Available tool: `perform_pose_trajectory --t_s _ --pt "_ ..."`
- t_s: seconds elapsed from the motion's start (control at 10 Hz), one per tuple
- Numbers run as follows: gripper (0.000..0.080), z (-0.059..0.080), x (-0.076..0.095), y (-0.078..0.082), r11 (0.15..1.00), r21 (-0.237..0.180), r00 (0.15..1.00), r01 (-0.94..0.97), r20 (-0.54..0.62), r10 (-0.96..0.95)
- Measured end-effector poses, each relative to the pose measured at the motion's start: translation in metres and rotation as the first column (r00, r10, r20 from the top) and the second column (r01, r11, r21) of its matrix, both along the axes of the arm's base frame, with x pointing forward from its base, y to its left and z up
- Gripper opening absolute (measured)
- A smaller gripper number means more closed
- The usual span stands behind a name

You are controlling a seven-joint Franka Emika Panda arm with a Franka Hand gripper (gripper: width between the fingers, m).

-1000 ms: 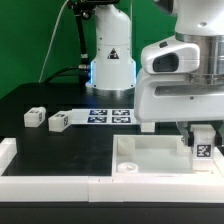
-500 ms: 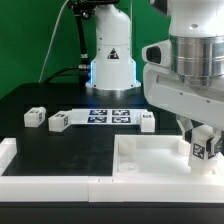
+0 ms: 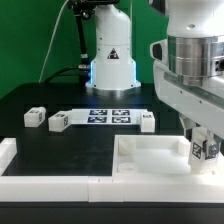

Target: Assemble one leg

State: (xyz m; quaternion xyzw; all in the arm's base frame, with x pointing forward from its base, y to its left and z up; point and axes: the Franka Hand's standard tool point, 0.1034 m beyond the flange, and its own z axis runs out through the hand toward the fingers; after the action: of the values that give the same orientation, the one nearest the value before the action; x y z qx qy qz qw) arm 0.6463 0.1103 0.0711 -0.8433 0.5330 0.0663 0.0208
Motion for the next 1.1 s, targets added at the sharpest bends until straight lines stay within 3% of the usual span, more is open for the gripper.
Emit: perform_pose_trajectory --t_s 0.1,0.2,0.5,0.8,1.1 --pt "0.0514 -0.0011 -0.0003 0.0009 0.997 0.005 0.997 -0.071 0.003 0.071" --pt "0.0616 -0.0023 0.0020 0.0006 0.978 0.017 0.978 -0.209 0.016 0.209" --pt "0.0648 -0.0029 0.0014 0.0062 0.866 0.034 0.866 -0.500 0.056 0.497" --pt "0.0649 -0.0005 0.0024 0.0084 0.640 0.029 0.639 -0.768 0.106 0.762" --pt "0.0649 0.0002 0.0025 0.0071 0.409 0.012 0.407 -0.913 0.130 0.904"
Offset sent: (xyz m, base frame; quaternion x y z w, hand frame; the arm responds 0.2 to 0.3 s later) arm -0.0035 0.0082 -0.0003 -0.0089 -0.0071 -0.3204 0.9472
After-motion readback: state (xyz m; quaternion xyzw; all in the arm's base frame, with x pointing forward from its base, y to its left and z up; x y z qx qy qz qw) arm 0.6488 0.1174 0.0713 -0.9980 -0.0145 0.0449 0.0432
